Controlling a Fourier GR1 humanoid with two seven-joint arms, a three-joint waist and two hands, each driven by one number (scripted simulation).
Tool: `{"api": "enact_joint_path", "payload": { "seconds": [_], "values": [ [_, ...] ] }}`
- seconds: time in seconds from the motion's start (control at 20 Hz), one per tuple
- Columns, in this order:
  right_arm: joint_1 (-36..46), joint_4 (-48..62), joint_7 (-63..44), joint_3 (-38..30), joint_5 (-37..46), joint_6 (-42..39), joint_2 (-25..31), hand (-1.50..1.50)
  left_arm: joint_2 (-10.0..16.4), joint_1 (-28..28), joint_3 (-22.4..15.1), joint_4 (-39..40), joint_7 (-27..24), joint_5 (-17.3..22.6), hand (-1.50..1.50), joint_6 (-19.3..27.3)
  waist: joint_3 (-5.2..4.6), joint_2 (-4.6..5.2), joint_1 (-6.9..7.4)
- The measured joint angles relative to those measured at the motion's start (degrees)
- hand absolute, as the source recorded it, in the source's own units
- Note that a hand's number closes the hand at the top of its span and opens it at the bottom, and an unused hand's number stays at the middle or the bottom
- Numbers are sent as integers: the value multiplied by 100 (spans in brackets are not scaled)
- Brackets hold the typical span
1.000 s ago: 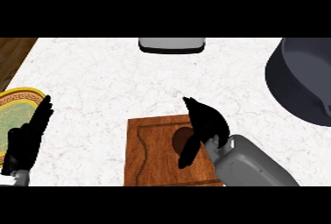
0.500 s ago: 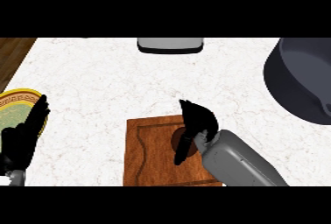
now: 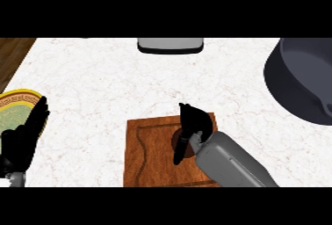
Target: Pick the cupcake from the cutting board and place it in the pot
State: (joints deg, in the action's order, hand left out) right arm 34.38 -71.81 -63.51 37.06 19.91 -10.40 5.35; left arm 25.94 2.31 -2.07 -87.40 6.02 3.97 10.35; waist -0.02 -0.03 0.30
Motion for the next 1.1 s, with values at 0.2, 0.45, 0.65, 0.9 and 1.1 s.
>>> {"api": "enact_joint_path", "payload": {
  "seconds": [0.2, 0.45, 0.65, 0.9, 1.1],
  "values": [
    [-65, 111, 12, -76, 147, -16, -138, -150, -96, 36, 13, -27, -9, -99, 0, -5, 1, -3, -8],
    [-209, 363, 296, -148, 352, -92, -218, 150, -119, 76, 145, -53, -29, -129, 0, -137, -4, -18, -5],
    [-221, 390, 512, -180, 641, -211, -251, 150, -226, -36, 214, 17, 28, -237, 0, -174, -9, -31, -12],
    [-384, 182, 557, -237, 888, -329, -300, 150, -365, 11, 252, -67, 77, -376, 0, -223, -9, -32, -15],
    [-495, 118, 867, -405, 1011, -523, -163, 150, -415, 86, 345, -158, 64, -439, 0, -310, -2, -16, -12]
  ]
}}
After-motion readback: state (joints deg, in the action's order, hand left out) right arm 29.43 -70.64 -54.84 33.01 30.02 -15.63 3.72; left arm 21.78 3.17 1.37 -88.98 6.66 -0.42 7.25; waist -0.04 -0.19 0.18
